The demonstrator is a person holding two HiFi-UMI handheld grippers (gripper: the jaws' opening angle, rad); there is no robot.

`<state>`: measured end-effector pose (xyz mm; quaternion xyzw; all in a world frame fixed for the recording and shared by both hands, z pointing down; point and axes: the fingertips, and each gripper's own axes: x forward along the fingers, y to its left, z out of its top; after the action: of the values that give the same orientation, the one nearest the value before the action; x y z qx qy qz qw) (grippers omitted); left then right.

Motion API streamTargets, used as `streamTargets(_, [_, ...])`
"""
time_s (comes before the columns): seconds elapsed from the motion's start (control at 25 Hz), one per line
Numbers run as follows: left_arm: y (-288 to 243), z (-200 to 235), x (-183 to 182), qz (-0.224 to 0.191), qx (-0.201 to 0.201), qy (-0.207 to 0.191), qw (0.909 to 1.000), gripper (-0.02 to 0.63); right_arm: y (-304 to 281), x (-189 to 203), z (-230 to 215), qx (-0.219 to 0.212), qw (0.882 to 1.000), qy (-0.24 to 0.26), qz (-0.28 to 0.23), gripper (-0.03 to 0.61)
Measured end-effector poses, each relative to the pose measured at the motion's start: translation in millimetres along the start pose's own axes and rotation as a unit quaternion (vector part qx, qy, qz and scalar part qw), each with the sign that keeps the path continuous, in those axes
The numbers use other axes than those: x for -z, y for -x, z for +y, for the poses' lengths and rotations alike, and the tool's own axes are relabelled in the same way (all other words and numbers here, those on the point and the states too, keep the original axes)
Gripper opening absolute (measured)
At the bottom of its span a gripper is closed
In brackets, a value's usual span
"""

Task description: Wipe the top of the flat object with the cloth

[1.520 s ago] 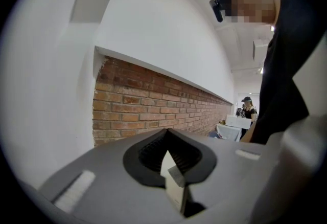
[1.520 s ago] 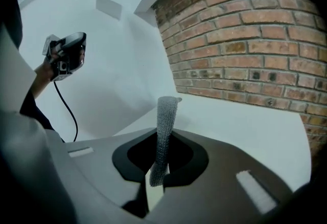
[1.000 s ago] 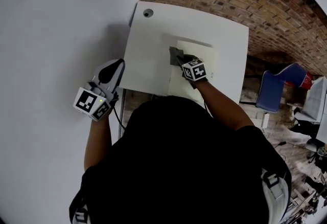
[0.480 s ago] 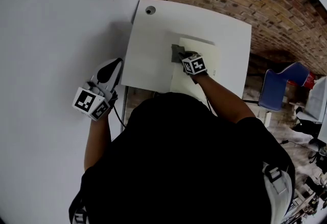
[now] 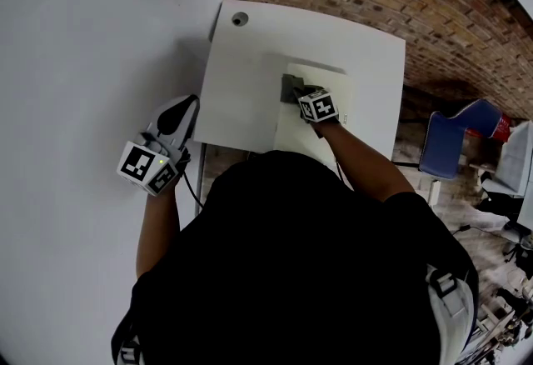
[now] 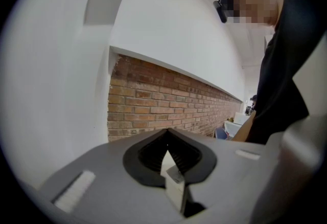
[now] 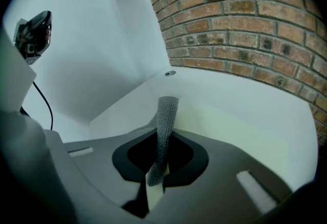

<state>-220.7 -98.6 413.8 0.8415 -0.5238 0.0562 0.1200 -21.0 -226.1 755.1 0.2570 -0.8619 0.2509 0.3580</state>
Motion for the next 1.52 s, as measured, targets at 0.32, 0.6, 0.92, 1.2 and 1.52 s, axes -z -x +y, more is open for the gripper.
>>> streamTargets(0.32, [-20, -5, 2, -0.003, 0.022, 0.0, 0.9998, 0.002, 15, 15, -30, 0.029, 0.999, -0.016, 0.005, 0.009])
streamTargets(0.6, [-43, -13, 2, -0.003, 0.043, -0.002, 0.999, 0.002, 34, 34, -60, 0.055, 0.998, -0.037, 0.005, 0.009])
streamTargets(0.92, [-67, -27, -1, 0.001, 0.068, -0.002, 0.9977, 0.002, 57, 57, -93, 0.087, 0.995, -0.056, 0.011, 0.009])
streamTargets(1.2, [-83, -35, 0, -0.001, 0.08, -0.004, 0.9968, 0.002, 71, 72, -117, 0.107, 0.992, -0.065, 0.02, 0.009])
streamTargets(1.52, [-87, -37, -1, -0.001, 0.079, -0.002, 0.9969, 0.002, 87, 84, -141, 0.145, 0.987, -0.068, 0.033, 0.009])
